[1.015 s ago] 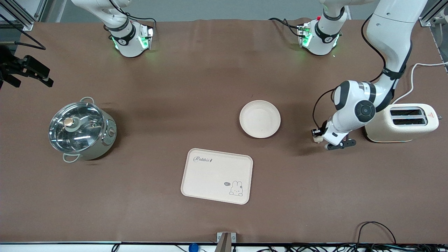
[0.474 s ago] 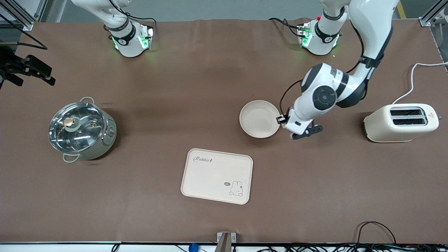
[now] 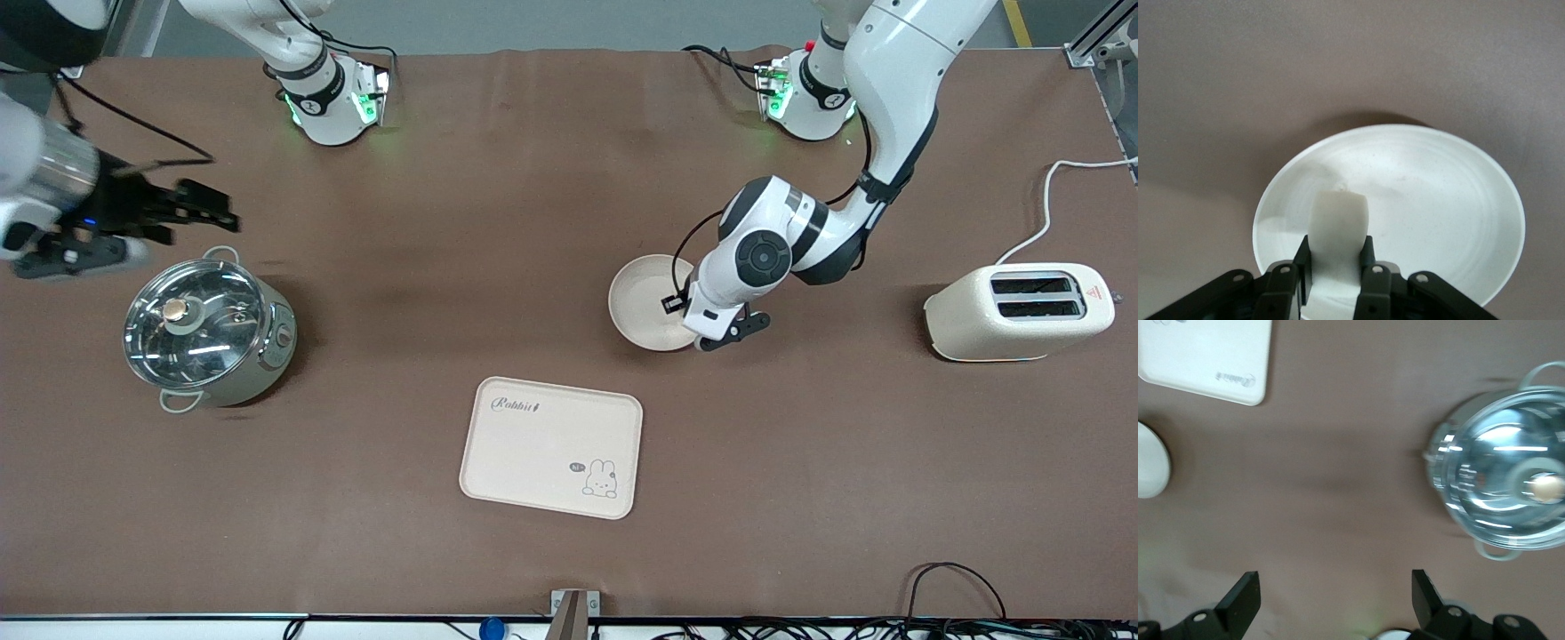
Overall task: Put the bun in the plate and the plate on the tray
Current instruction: 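Release the bun onto the plate while the right gripper reaches the plate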
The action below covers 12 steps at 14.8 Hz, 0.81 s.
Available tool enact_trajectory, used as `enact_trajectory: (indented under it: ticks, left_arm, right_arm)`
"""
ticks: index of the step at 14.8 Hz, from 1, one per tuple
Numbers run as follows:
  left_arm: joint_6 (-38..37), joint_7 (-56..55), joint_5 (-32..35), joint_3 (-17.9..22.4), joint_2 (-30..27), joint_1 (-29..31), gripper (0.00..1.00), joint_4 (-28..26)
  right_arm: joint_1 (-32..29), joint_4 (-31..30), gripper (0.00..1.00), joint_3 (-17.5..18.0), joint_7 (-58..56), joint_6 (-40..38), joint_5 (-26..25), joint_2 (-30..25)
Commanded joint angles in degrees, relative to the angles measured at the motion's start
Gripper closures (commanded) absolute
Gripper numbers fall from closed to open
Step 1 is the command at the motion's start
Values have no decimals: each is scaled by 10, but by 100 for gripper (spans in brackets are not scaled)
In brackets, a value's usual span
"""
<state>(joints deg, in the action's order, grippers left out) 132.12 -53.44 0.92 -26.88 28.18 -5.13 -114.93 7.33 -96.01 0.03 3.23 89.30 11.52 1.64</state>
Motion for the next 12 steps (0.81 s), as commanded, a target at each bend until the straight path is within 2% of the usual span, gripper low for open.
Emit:
enact_trajectory:
  ticks: [1,3,5,7,9,10,12]
  left_arm:
    - [-5,-3,-9,-2,10,2,1,31]
    - [-26,-5,-9,-2,3,10,0,51]
    - [-103,-17,-10,-1,-4,13,0,100]
    - [-185,-46,-9,2,-20,29,0,148]
    - [-204,-40,-8,-1,-58,84,0,150]
    - [-209,-40,-4,-1,-72,99,0,151]
    - [-229,-47,0,3,-124,118,0,140]
  right_arm:
    - [77,-107,0,-2,90,127,42,-12]
    - [150,-188,0,-2,148,269,94,3]
    - [227,-220,0,-1,202,397,128,55]
    - [304,-218,0,-2,247,506,172,123]
    - [371,-206,0,-2,280,628,207,202]
    - [401,-186,1,-2,296,679,222,246]
    - [443,-122,6,-2,351,731,229,330]
